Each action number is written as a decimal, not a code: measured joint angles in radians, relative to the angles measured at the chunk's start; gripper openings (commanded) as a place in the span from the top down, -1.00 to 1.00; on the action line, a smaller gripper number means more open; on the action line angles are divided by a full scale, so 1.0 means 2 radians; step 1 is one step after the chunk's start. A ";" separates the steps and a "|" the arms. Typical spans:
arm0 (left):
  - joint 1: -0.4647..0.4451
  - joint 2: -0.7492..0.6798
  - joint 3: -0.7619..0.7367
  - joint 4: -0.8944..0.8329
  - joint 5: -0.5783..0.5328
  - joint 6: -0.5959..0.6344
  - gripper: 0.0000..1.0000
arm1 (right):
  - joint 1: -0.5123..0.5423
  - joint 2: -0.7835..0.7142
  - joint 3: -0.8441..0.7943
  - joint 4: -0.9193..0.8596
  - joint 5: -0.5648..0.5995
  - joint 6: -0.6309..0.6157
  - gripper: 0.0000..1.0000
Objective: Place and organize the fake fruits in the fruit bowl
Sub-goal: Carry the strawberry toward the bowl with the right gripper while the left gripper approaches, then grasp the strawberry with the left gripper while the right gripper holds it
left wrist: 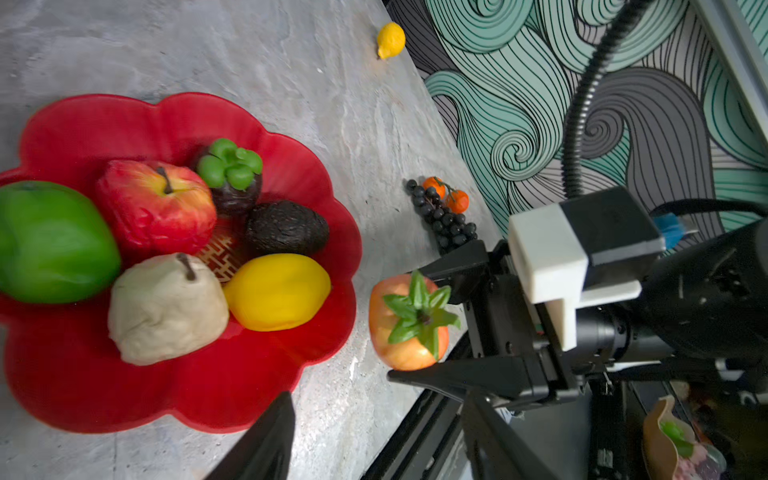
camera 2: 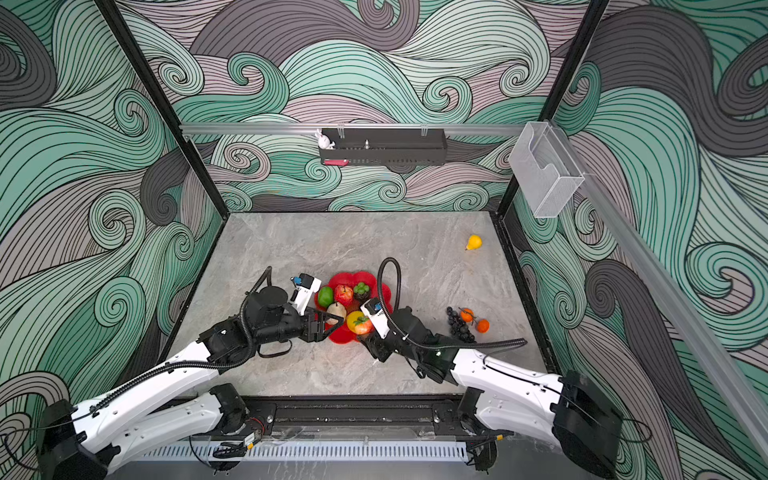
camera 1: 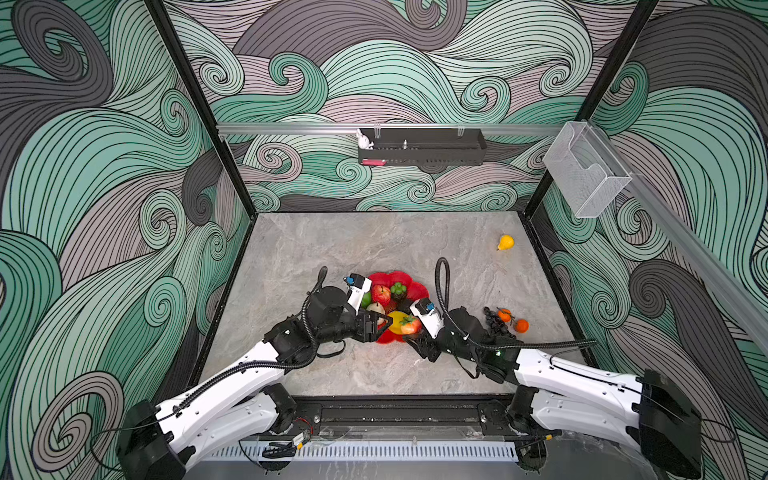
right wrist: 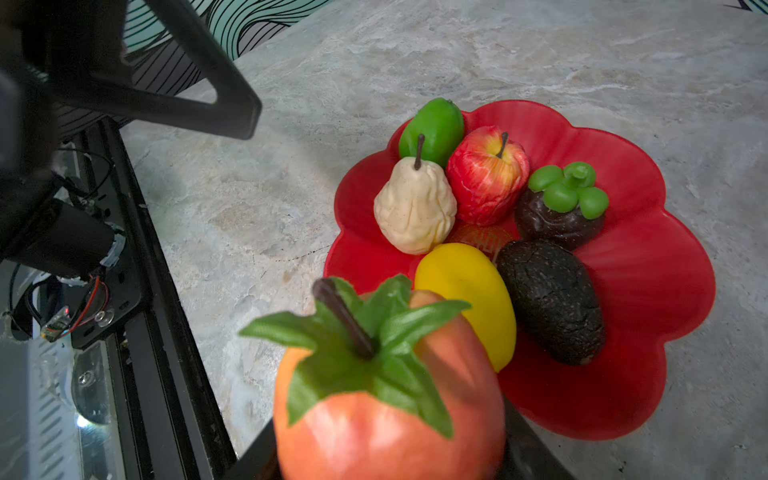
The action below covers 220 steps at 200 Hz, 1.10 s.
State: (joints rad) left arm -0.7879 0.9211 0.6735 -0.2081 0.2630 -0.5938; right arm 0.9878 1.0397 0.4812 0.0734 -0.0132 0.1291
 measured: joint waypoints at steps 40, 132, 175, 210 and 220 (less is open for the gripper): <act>-0.014 0.029 0.013 0.000 -0.008 0.010 0.18 | 0.012 -0.007 -0.004 0.015 0.024 -0.014 0.05; -0.031 0.072 0.036 0.006 -0.008 0.019 0.47 | 0.030 0.013 -0.004 0.030 0.033 -0.022 0.06; -0.037 0.088 0.047 0.006 -0.007 0.022 0.51 | 0.035 0.019 -0.004 0.032 0.037 -0.023 0.07; -0.040 0.097 0.051 -0.001 -0.006 0.026 0.42 | 0.037 0.022 -0.004 0.033 0.043 -0.024 0.08; -0.040 0.100 0.051 -0.001 -0.006 0.027 0.42 | 0.037 0.022 -0.004 0.033 0.043 -0.024 0.08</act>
State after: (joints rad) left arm -0.8673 1.1206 0.7761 -0.2108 0.2508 -0.5400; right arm 1.0622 1.0843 0.4725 0.1387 0.0734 0.0814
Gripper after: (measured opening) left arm 0.286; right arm 0.566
